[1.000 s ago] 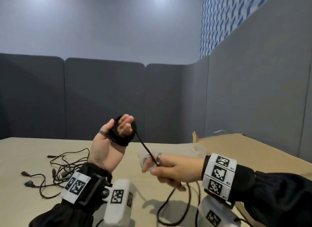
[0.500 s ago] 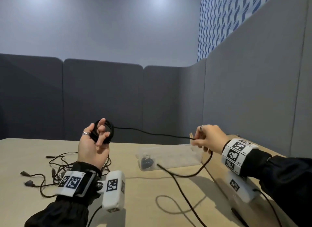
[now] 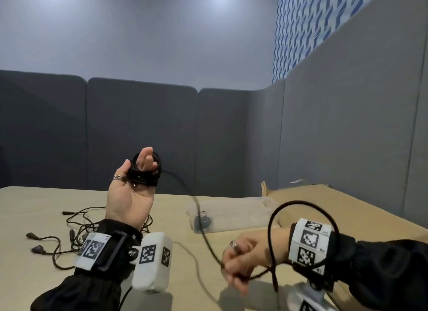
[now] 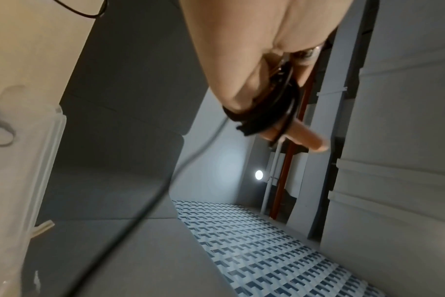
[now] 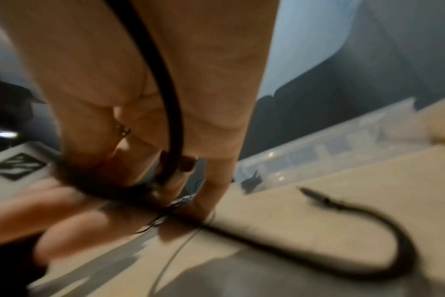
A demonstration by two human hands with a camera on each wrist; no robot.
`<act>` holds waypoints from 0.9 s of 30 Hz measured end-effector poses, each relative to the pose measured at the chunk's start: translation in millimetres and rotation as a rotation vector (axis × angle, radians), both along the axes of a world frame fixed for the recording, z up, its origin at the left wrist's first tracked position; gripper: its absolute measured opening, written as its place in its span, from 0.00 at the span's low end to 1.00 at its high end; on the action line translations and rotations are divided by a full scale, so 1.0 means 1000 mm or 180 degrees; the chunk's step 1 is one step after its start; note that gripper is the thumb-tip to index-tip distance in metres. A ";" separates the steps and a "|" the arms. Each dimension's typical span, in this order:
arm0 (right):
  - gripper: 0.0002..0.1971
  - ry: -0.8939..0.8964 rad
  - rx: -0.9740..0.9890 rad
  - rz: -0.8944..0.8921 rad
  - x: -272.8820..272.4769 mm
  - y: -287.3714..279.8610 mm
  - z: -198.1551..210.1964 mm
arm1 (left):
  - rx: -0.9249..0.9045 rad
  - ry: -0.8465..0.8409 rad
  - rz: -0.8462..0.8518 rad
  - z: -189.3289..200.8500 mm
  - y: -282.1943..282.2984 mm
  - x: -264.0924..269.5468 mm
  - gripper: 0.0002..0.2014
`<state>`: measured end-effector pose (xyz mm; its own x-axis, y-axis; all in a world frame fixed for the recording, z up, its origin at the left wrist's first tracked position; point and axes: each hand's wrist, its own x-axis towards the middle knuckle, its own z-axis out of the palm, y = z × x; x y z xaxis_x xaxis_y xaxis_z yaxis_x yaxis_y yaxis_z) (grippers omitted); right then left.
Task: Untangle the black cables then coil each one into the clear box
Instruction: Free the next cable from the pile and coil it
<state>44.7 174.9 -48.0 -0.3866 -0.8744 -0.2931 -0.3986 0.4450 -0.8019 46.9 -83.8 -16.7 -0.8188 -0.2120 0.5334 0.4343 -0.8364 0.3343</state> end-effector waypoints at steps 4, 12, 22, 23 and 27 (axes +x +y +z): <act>0.13 -0.0155 0.0133 0.0529 0.017 -0.012 -0.004 | -0.0072 -0.0331 0.0358 -0.001 0.003 -0.008 0.19; 0.07 -0.0315 -0.0568 0.0774 0.020 0.000 0.038 | -0.1516 -0.0588 0.1411 -0.008 0.009 -0.019 0.12; 0.15 0.0052 -0.1867 -0.0947 -0.025 0.046 0.086 | -0.4686 -0.0284 0.0899 -0.018 0.031 0.008 0.27; 0.15 0.0092 -0.1695 -0.1091 -0.029 0.049 0.078 | -0.4669 -0.0380 0.1157 -0.018 0.031 0.007 0.21; 0.17 0.0274 -0.0768 -0.1857 -0.041 0.069 0.053 | -0.3758 -0.0734 0.1713 -0.018 0.013 -0.003 0.13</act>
<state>4.0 244.1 5.4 -0.8325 -0.5506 -0.0609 -0.2127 0.4192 -0.8827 43.5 -70.8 -34.5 -0.8755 -0.0436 0.4813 0.4542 0.2663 0.8502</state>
